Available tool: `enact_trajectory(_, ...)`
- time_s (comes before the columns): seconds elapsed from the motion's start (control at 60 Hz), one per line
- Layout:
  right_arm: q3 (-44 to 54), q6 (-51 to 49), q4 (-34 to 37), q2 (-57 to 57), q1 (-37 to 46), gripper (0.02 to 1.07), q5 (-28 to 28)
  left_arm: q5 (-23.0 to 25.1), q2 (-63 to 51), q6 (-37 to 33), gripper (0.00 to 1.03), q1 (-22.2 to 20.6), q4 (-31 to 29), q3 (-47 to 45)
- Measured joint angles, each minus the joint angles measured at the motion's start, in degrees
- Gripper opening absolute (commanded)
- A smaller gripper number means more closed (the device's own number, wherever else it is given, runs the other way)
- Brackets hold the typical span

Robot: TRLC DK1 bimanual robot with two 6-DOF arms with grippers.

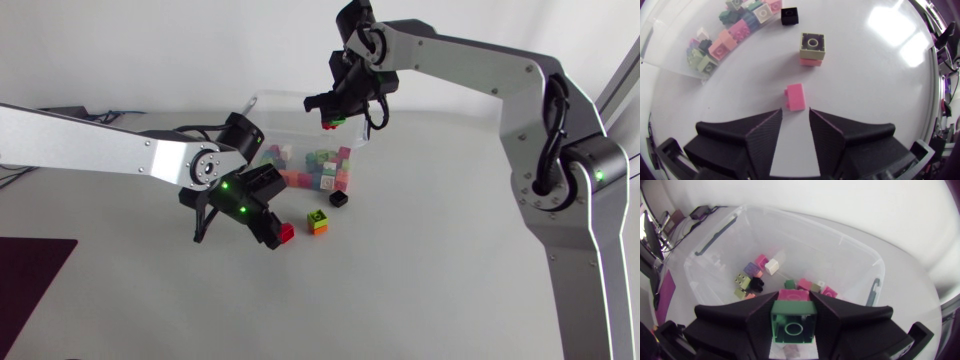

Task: Place the duplo bricks in the container

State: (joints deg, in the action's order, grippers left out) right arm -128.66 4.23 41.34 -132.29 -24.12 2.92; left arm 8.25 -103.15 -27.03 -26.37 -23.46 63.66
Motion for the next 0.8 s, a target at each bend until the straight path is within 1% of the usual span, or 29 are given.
enact_trajectory(0.167, -6.1, 0.0, 0.9, -2.1, 1.8, 0.35, 0.0, 0.0, 0.0, 0.0, 0.41, 0.0, 0.0, 0.0)
enact_trajectory(0.233, -8.5, 0.0, 1.3, -2.7, 2.2, 0.37, -0.2, 0.0, -0.1, 0.0, 0.42, 0.0, 0.0, 0.0)
enact_trajectory(0.25, -9.0, 0.0, 1.6, -2.9, 2.2, 0.44, -0.2, 0.0, -0.1, 0.0, 0.42, 0.0, 0.0, 0.0)
enact_trajectory(0.267, -9.4, 0.0, 1.9, -3.0, 2.3, 0.54, -0.2, 0.0, -0.1, 0.0, 0.42, 0.0, 0.0, 0.0)
enact_trajectory(0.317, -11.3, -0.3, 3.8, -3.8, 2.2, 1.00, -0.2, 0.0, -0.1, 0.0, 0.45, 0.0, 0.0, 0.0)
enact_trajectory(0.333, -12.0, -0.4, 4.7, -4.0, 2.1, 1.05, -0.2, 0.0, -0.2, 0.0, 0.48, 0.0, 0.0, 0.0)
enact_trajectory(0.35, -12.5, -0.4, 5.5, -4.2, 2.1, 1.03, -0.2, 0.0, -0.2, 0.0, 0.51, -0.1, 0.0, 0.0)
enact_trajectory(0.4, -13.8, -0.4, 7.6, -4.9, 2.0, 1.03, -0.2, 0.0, -0.3, 0.0, 0.54, -0.1, 0.0, 0.0)
enact_trajectory(0.45, -13.9, -0.4, 8.8, -4.9, 1.9, 1.03, -0.1, 0.0, -0.6, 0.0, 0.60, -0.1, 0.0, 0.0)
enact_trajectory(0.483, -13.9, -0.4, 9.4, -4.9, 1.7, 1.03, -0.1, 0.0, -0.9, 0.0, 0.63, -0.3, 0.0, 0.0)
enact_trajectory(0.533, -13.4, -0.4, 9.5, -4.7, 1.6, 1.03, -0.1, 0.0, -1.6, 0.0, 0.63, -0.6, 0.0, 0.0)
enact_trajectory(0.6, -9.9, -0.4, 8.9, -2.8, 1.3, 1.03, -0.2, 0.0, -2.6, 0.0, 0.63, -1.2, 0.4, 0.0)
enact_trajectory(0.8, 7.3, -1.1, 4.2, 9.9, -0.9, 1.03, -0.2, 0.0, -5.2, 0.1, 0.63, -1.7, 2.3, 0.2)
